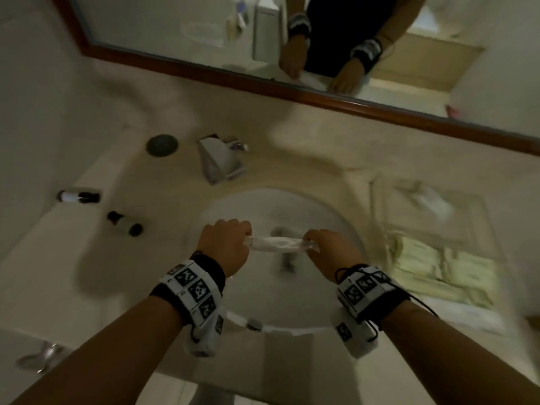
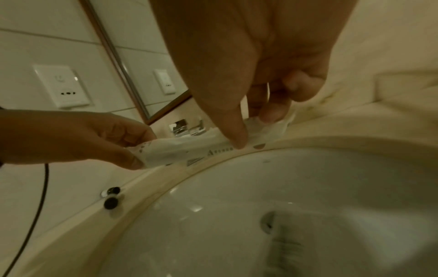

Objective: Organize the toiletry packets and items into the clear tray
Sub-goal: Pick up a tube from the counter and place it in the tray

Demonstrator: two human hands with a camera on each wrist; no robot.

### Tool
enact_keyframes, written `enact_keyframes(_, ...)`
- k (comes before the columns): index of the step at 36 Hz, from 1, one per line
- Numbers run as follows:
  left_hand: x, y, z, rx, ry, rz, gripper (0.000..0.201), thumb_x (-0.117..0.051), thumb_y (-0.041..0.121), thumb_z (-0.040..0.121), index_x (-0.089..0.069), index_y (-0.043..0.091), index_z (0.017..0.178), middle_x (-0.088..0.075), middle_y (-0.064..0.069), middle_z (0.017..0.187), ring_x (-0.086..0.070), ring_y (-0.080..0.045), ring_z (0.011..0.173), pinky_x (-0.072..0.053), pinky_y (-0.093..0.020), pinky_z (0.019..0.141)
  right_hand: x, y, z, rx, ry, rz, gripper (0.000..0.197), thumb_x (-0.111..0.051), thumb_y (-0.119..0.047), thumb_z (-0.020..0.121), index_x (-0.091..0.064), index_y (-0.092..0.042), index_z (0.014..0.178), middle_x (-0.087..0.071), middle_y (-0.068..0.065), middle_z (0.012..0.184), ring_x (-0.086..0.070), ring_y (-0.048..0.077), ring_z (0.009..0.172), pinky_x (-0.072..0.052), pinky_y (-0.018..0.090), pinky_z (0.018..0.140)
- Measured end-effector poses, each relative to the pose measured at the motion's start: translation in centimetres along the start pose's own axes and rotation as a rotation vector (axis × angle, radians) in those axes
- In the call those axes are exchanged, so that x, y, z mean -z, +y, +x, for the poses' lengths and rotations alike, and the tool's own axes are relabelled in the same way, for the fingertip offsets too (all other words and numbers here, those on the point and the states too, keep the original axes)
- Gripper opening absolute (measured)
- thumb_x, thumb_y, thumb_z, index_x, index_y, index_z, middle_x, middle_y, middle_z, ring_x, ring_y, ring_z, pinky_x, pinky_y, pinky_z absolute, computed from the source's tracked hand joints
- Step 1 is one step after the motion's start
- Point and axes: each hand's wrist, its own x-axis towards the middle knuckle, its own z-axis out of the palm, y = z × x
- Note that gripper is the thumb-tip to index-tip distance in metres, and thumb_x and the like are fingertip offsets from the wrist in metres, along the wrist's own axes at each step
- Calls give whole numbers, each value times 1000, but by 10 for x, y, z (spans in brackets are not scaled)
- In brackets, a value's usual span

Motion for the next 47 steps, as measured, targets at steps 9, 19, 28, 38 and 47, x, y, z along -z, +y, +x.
enact_keyframes(9,-32,123,2,-183,-17,-85,12,-50,17,89,-57,17,99,-53,-1,91,-45,-22,80,-35,-31,67,11,119,-72,-174,168,60,28,-48,-20,93,-57,-26,118,-59,2,118,-56,24,107,-48,35,83)
enact_keyframes(19,-73,231,8,-298,-43,-134,8,-51,18,88,-53,19,96,-62,-1,92,-57,-24,84,-45,-34,67,14,220,-129,-332,252,77,29,-48,-17,93,-56,-23,121,-56,0,121,-52,22,113,-49,34,85)
enact_keyframes(28,-117,282,7,-349,-93,-8,19,-48,17,90,-51,20,109,-50,-1,120,-47,-25,109,-45,-35,86,2,276,-153,-406,272,113,24,-53,-17,90,-61,-24,112,-49,0,121,-53,20,107,-52,33,79)
enact_keyframes(38,-137,278,7,-397,-151,-45,32,-44,25,96,-54,22,127,-49,1,130,-44,-21,120,-42,-31,97,-15,290,-169,-376,251,106,32,-52,-27,90,-56,-27,122,-50,-2,128,-51,19,113,-48,29,89)
enact_keyframes(47,-147,277,5,-317,-94,-227,23,-51,35,93,-42,24,75,-47,2,85,-50,-20,83,-38,-26,69,-25,280,-177,-366,166,51,41,-43,-39,93,-43,-32,134,-46,-9,137,-43,15,124,-42,27,97)
